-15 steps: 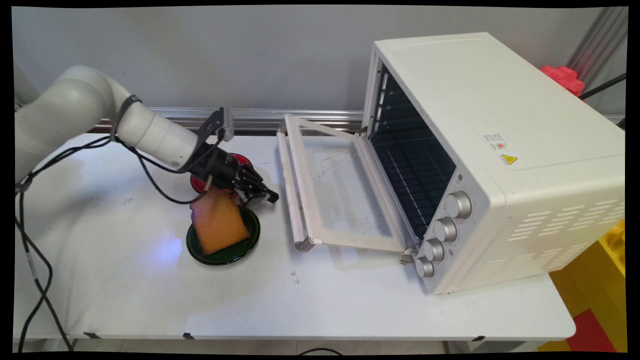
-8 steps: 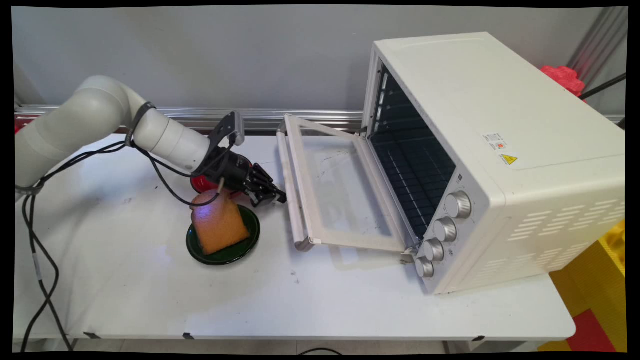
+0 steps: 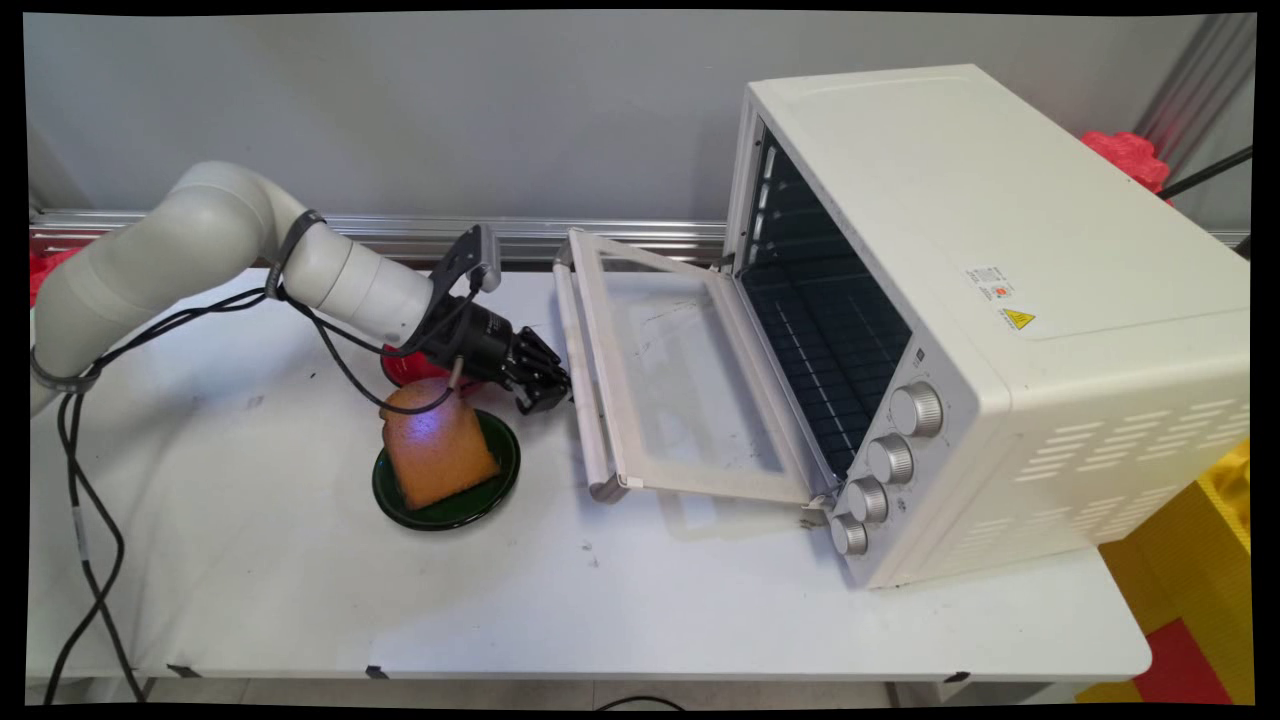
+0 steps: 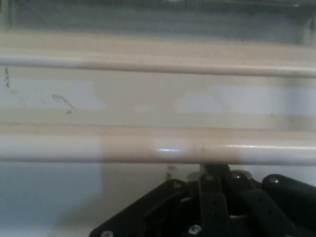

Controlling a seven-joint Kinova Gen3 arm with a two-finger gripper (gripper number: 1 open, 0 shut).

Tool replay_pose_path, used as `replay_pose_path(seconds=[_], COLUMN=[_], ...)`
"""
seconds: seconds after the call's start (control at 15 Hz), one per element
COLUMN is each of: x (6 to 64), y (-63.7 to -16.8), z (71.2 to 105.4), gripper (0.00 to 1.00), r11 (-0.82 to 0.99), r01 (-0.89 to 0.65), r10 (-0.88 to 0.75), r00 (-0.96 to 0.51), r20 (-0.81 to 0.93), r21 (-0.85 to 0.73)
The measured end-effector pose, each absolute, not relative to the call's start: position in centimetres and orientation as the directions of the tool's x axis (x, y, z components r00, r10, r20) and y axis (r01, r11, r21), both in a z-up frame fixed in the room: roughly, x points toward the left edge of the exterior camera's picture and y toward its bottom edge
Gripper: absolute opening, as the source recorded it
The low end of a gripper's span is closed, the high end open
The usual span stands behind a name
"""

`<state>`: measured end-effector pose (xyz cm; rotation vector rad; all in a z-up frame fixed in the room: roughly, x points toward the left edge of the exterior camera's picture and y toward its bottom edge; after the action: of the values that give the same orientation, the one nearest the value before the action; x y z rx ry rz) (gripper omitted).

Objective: Close the oven

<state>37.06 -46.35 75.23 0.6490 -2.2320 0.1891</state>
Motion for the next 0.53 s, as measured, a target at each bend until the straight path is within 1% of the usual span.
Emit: replay_pose_path(seconds=[0.53], x=[36.37], y=[-46.94], z=[75.6], gripper=[0.0], r11=[0.853], r01=[-0.517], r10=[-0.386], r00=[-0.525], r20=[0.759], r21=[0.077])
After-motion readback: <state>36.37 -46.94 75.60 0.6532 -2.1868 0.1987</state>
